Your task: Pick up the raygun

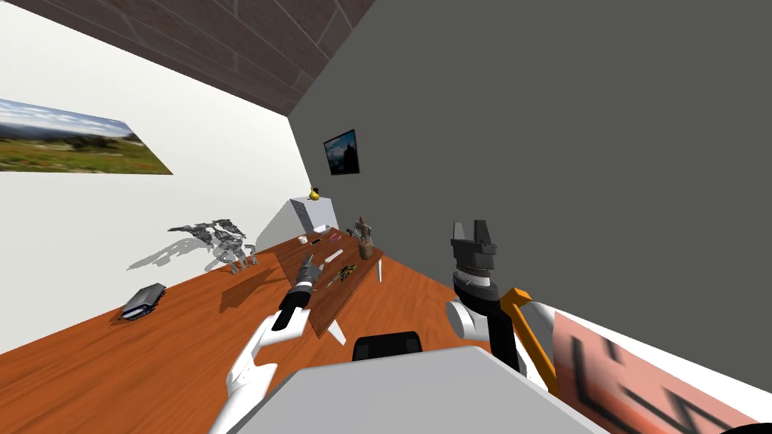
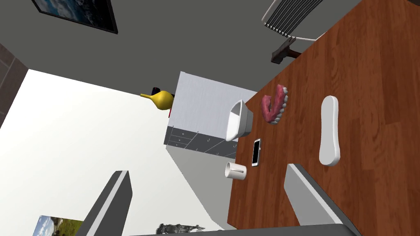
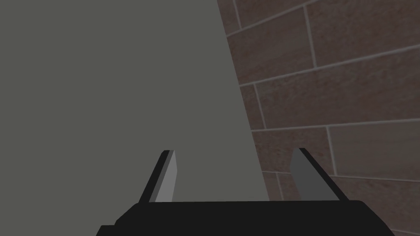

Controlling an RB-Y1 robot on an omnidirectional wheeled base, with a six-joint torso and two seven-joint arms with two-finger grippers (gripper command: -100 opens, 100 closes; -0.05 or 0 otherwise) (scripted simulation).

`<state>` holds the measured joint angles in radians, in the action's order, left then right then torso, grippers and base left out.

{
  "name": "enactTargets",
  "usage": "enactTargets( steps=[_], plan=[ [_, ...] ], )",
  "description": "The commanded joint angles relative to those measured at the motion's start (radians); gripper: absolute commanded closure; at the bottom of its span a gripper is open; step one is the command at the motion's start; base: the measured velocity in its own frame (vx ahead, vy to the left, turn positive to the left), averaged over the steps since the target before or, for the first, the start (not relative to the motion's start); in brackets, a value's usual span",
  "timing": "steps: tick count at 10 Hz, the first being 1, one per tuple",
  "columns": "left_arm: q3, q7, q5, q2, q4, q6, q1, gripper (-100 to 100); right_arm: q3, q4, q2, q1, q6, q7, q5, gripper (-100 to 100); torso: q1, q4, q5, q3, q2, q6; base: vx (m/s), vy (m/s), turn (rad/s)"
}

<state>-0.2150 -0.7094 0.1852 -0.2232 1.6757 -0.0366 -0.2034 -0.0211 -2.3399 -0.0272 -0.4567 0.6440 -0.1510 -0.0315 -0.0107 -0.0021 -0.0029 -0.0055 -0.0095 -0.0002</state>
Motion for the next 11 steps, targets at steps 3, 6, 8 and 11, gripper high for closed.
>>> enactTargets(
  steps=[3, 6, 8, 11],
  plan=[
    [-0.027, -0.076, 0.036, -0.003, -0.103, 0.078, 0.018, -100, 0.0, 0.0, 0.0, 0.0, 0.0, 0.0, 0.0, 0, 0.004, 0.0, 0.001, 0.0, 0.001, 0.0, 0.128, -0.13, 0.013],
    [-0.046, -0.124, 0.061, -0.004, -0.168, 0.139, 0.027, -100, 0.0, 0.0, 0.0, 0.0, 0.0, 0.0, 0.0, 0, 0.005, 0.0, 0.001, 0.001, 0.003, 0.0, 0.111, -0.104, 0.015],
    [-0.055, -0.146, 0.073, -0.003, -0.21, 0.168, 0.031, -100, 0.0, 0.0, 0.0, 0.0, 0.0, 0.0, 0.0, 0, 0.006, 0.0, 0.001, 0.001, 0.002, 0.0, 0.12, -0.07, 0.017],
    [-0.064, -0.166, 0.084, -0.002, -0.243, 0.196, 0.033, -100, 0.0, 0.0, 0.0, 0.0, 0.0, 0.0, 0.0, 0, 0.008, 0.0, 0.002, 0.001, 0.002, 0.0, 0.107, -0.053, 0.011]
  ],
)
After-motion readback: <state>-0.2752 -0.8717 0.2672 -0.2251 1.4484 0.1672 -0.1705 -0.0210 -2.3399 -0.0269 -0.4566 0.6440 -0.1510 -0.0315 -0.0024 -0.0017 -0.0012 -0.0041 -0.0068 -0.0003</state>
